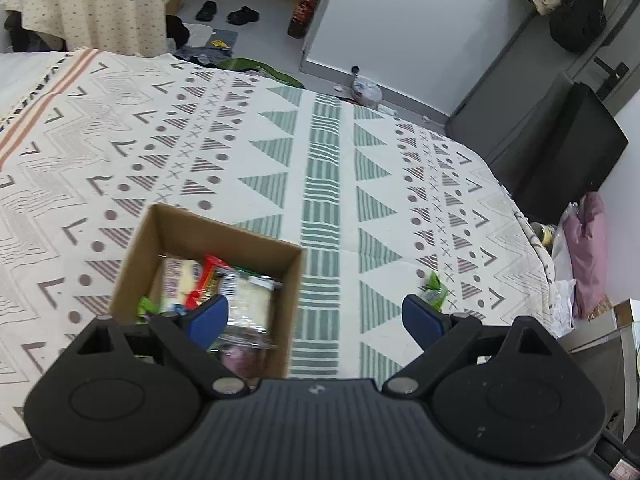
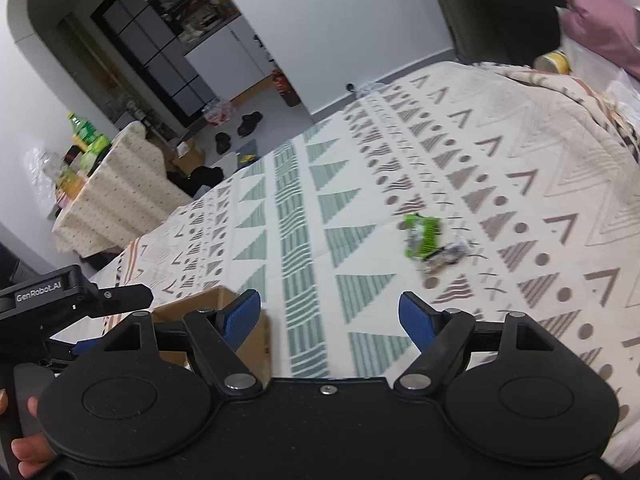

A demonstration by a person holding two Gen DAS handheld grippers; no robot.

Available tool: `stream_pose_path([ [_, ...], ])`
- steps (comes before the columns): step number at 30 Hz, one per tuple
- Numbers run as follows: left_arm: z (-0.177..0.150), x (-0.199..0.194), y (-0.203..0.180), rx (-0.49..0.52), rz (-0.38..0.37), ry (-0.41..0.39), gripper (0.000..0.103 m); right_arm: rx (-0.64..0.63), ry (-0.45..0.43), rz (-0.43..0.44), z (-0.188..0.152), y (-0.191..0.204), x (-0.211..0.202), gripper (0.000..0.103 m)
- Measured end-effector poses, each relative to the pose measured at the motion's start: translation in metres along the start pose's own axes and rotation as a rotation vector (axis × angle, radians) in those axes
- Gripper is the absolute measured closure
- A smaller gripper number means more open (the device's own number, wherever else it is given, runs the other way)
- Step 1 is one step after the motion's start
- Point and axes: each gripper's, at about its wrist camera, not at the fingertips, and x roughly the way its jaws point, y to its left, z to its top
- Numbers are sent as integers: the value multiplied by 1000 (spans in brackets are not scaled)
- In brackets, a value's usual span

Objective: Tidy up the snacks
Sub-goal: 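Move both grippers back from the box toward the green candy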

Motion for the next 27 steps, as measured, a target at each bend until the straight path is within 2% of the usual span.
stream_pose_path([
  [5, -2, 16, -25, 35, -7, 19, 10, 72, 9, -13, 5, -31, 5, 28],
  [8, -1, 28, -39, 58, -12, 24, 10, 105, 19, -18, 8, -47, 11, 32],
  [13, -2, 47, -58, 82, -12, 28, 10, 176, 52, -11, 11, -74, 31, 49],
  [18, -3, 74, -76, 98, -12, 29, 10, 233, 74, -9, 15, -94, 56, 59],
  [27, -5, 123, -104, 116, -28, 47, 13, 317, 102, -8, 23, -121, 104, 60],
])
